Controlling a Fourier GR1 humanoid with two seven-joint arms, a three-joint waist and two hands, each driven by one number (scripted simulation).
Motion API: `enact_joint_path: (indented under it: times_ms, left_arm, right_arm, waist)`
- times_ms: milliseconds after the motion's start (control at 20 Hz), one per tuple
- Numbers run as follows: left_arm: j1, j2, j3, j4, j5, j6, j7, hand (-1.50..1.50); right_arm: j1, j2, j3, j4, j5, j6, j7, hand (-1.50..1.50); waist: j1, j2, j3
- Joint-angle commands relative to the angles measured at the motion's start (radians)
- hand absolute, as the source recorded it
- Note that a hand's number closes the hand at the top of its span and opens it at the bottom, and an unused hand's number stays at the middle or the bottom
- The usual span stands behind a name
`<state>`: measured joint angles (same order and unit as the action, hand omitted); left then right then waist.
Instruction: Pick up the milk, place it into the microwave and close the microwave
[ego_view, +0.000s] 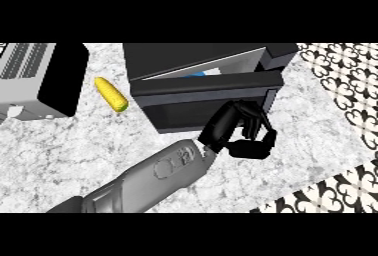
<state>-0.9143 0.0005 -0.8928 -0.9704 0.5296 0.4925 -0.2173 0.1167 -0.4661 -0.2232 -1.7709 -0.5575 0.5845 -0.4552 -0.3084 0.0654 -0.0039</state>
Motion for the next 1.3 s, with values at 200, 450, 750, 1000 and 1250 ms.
enact_joint_path:
  times_ms: [200, 450, 750, 1000, 1250]
  left_arm:
    - [-0.140, 0.000, 0.051, 0.095, 0.070, 0.015, -0.019, 1.50]
    - [-0.187, -0.001, 0.070, 0.146, 0.105, 0.022, -0.040, 1.50]
    - [-0.248, 0.000, 0.088, 0.202, 0.139, 0.035, -0.043, 1.50]
    - [-0.263, 0.001, 0.094, 0.212, 0.162, 0.055, -0.052, 1.50]
    - [-0.250, 0.001, 0.083, 0.209, 0.179, 0.077, -0.070, 1.50]
  right_arm:
    - [-0.037, -0.048, 0.008, -0.020, -0.048, 0.033, 0.041, -1.50]
    - [-0.063, -0.068, 0.001, -0.027, -0.085, 0.041, 0.056, -1.50]
    - [-0.082, -0.105, -0.010, -0.026, -0.113, 0.047, 0.083, -1.50]
    - [-0.100, -0.140, -0.032, -0.015, -0.132, 0.048, 0.100, -1.50]
    - [-0.127, -0.174, -0.052, -0.009, -0.148, 0.051, 0.113, -1.50]
  waist:
    - [-0.059, 0.020, 0.003]
    - [-0.085, 0.031, 0.005]
    - [-0.121, 0.040, 0.006]
    - [-0.132, 0.038, 0.007]
    - [-0.138, 0.042, 0.007]
